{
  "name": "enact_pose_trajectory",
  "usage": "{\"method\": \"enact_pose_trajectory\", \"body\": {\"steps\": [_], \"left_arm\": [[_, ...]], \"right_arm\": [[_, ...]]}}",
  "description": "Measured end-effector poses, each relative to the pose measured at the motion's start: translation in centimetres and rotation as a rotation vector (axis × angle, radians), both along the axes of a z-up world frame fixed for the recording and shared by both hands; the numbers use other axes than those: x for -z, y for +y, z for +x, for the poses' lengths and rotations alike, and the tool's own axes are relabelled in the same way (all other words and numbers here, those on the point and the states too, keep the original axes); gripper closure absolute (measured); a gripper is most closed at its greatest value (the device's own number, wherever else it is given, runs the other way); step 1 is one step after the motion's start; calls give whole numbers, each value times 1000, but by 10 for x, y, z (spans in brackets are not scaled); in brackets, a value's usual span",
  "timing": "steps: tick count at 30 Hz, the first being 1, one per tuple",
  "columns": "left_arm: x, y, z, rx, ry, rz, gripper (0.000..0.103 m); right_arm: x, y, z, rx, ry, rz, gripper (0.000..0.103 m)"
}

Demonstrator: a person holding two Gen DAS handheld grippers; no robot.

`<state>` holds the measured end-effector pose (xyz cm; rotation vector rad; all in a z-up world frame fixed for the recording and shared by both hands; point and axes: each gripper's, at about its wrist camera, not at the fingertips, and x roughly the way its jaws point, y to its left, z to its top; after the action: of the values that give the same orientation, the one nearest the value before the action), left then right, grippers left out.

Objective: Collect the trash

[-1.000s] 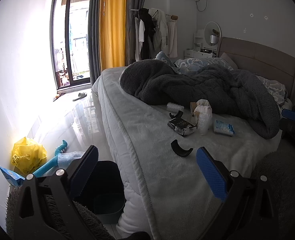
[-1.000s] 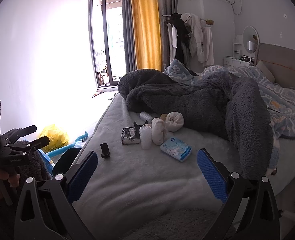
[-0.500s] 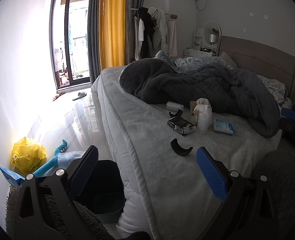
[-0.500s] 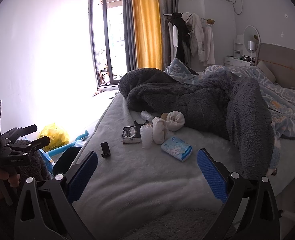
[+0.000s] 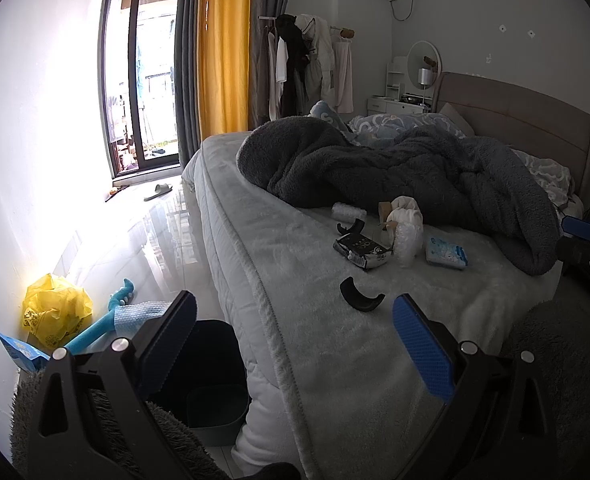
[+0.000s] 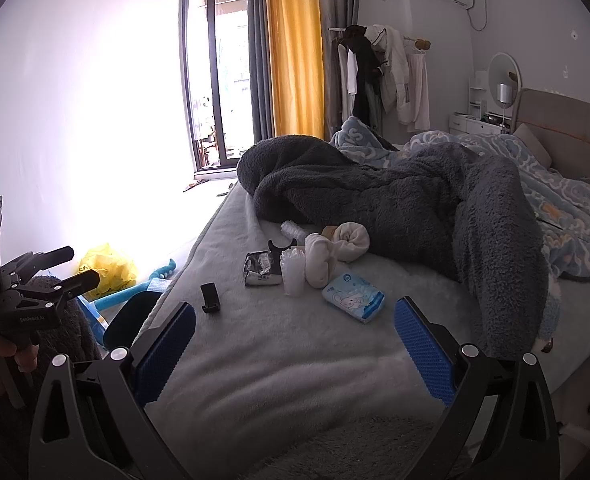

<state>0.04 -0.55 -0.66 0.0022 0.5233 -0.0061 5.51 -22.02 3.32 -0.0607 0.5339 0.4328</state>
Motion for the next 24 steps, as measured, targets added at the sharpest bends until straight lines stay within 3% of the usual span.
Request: {"method": "enact_pose_trajectory", "body": {"steps": [24], "left_arm": [[5, -5, -1, -3, 8, 4, 3]], "right_arm": [[1, 1, 0, -1, 1, -4, 3]]}}
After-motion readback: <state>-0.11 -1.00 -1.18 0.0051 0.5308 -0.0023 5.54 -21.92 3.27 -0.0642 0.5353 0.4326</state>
